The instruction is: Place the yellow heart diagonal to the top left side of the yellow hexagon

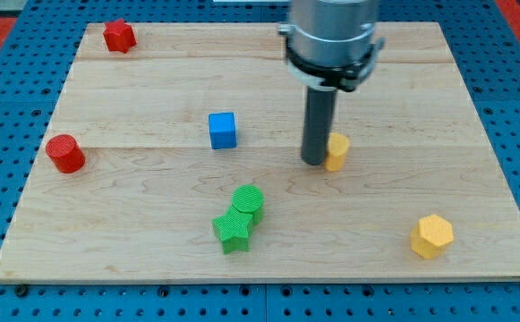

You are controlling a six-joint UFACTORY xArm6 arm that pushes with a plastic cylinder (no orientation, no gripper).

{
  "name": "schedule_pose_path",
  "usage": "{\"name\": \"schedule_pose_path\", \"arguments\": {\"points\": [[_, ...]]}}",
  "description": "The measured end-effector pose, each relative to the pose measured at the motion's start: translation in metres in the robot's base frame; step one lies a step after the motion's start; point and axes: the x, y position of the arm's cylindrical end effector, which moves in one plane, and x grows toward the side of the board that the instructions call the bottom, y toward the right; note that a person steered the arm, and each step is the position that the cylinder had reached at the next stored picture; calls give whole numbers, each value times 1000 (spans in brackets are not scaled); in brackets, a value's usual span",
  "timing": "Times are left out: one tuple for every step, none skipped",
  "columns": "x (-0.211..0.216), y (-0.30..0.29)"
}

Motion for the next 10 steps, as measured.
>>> {"name": "schedule_pose_path", "arguments": {"points": [[-33,-2],[-1,61],[65,120],[27,124],[18,69],[46,83],[47,119],[34,125],[10,137],[1,139]]}}
